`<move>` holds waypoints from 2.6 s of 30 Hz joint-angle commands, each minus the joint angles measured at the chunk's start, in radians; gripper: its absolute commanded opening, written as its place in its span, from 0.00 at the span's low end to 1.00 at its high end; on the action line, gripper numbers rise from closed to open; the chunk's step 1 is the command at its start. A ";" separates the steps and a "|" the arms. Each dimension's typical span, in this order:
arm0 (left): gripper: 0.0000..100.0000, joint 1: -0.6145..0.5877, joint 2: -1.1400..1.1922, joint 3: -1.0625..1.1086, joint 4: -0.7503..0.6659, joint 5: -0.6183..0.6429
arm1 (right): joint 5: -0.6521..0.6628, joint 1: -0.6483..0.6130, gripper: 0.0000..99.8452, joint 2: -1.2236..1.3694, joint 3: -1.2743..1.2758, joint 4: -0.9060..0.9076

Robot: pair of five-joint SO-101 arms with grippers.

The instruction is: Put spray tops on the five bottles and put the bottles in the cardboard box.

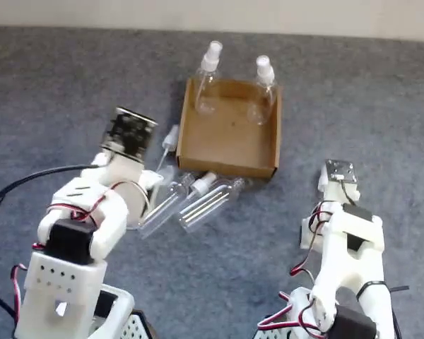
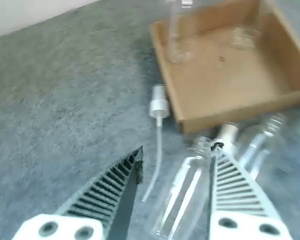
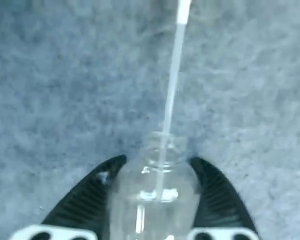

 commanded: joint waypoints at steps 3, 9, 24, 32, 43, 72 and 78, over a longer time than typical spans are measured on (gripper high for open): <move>0.18 0.217 0.248 -0.248 0.155 -0.048 | 0.167 0.136 0.02 -0.013 -0.019 -0.065; 0.16 0.397 0.553 -0.539 0.235 -0.052 | 0.311 0.292 0.02 -0.002 -0.266 -0.070; 0.16 0.578 0.918 -0.900 0.235 0.095 | 0.730 0.433 0.02 0.556 -0.697 -0.074; 0.15 0.521 0.871 -0.900 0.299 0.103 | 0.531 0.358 0.08 0.673 -0.803 -0.074; 0.15 0.262 0.745 -0.897 0.486 0.029 | 0.339 0.170 0.00 0.714 -0.816 -0.285; 0.16 0.232 0.607 -0.648 0.356 0.009 | 0.167 0.208 0.00 0.120 -0.387 -0.671; 0.16 0.340 0.607 -0.653 0.321 -0.023 | 0.183 0.220 0.00 -0.183 -0.275 -0.555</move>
